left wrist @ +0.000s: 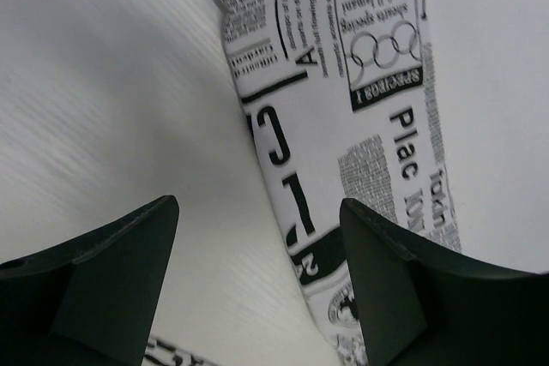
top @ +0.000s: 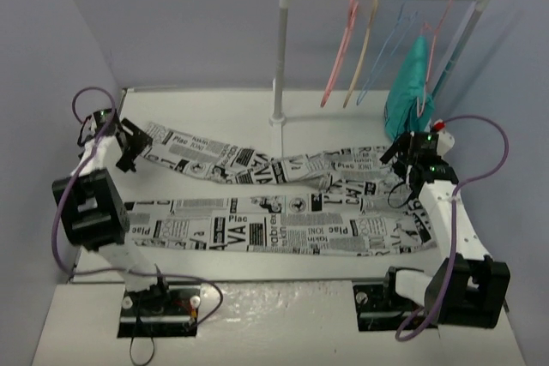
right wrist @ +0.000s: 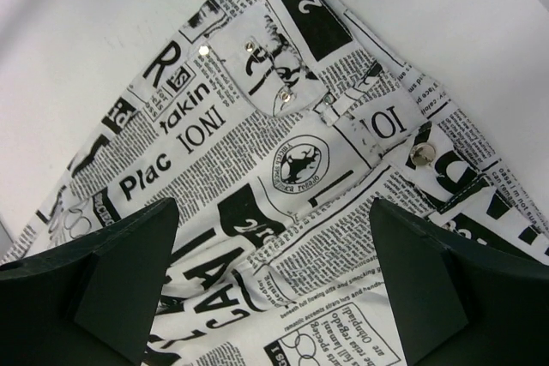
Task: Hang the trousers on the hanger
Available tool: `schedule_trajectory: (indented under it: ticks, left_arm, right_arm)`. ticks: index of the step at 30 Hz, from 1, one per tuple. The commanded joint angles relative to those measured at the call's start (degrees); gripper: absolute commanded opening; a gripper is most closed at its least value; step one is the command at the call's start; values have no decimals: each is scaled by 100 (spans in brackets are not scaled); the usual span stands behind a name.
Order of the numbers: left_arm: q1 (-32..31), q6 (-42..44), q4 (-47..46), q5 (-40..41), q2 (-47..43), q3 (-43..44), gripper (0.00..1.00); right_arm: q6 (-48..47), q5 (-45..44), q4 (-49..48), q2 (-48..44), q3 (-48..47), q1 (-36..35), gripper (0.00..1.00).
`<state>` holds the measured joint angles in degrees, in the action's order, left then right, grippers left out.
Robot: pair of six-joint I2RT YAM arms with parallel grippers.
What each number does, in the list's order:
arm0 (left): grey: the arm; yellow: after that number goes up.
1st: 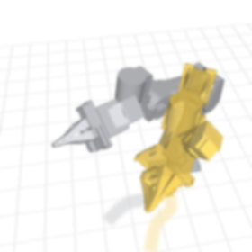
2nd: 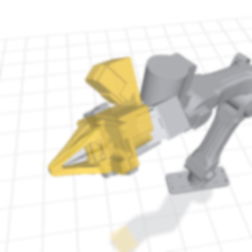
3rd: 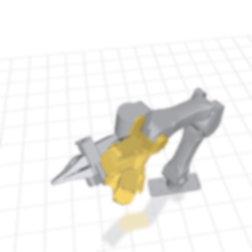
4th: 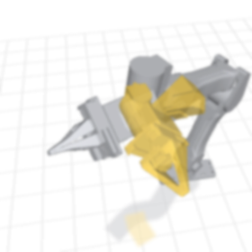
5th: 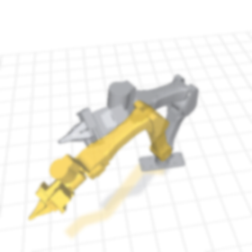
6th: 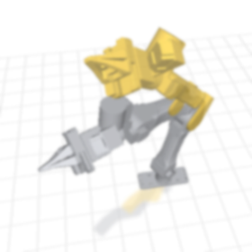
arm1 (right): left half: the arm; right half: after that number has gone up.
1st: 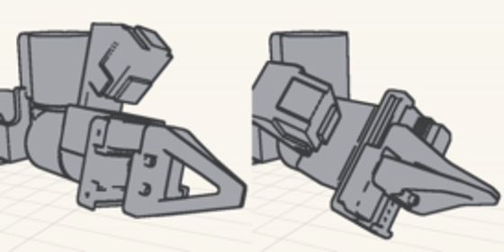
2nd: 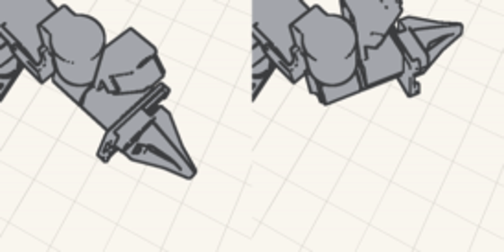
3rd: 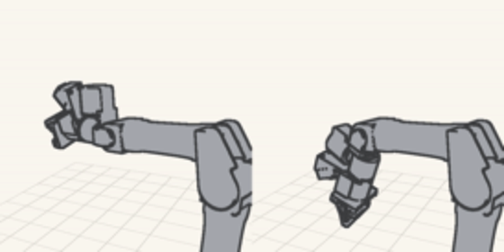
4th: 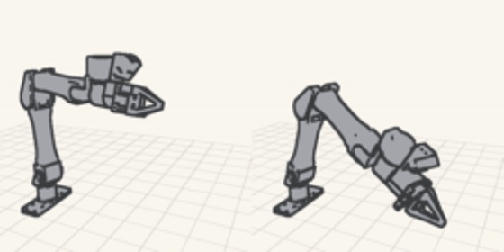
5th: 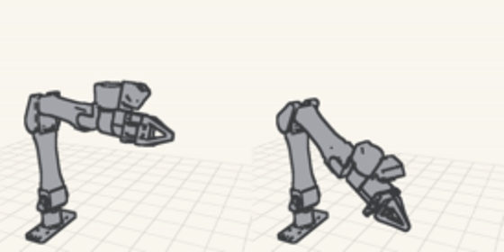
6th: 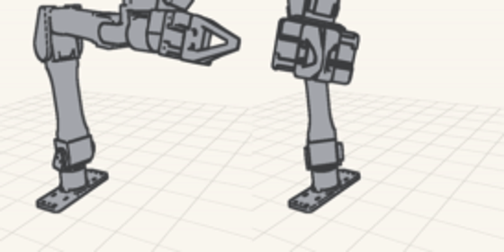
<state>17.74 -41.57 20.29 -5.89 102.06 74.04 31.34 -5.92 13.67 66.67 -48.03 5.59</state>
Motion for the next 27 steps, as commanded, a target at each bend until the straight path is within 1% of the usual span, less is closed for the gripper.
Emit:
schedule_trajectory:
  ticks: [1,5,8,13,17,22,24,27]
  left_arm:
    - [2,267,410,143,604,1141,73]
    - [2,358,662,287,1313,1968,73]
    - [2,470,1074,519,1786,2540,73]
    - [-7,695,1298,873,2255,3040,72]
    - [-7,835,1398,897,2547,3370,72]
    - [-42,977,1572,983,2910,3706,67]
    - [-42,1018,1532,951,3016,3755,64]
    - [-62,1065,1449,859,3087,3784,50]
  right_arm:
    - [-279,15,95,-115,-176,-60,91]
    - [-393,32,137,-142,-154,-71,92]
    - [-418,-6,171,-146,-151,-75,93]
    - [-467,-35,171,-95,-132,-78,94]
    - [-480,-32,171,-49,-101,-84,94]
    - [-436,-33,171,22,-93,-84,94]
    - [-436,-49,155,55,-118,-84,94]
    - [-455,-82,163,149,-135,-84,94]
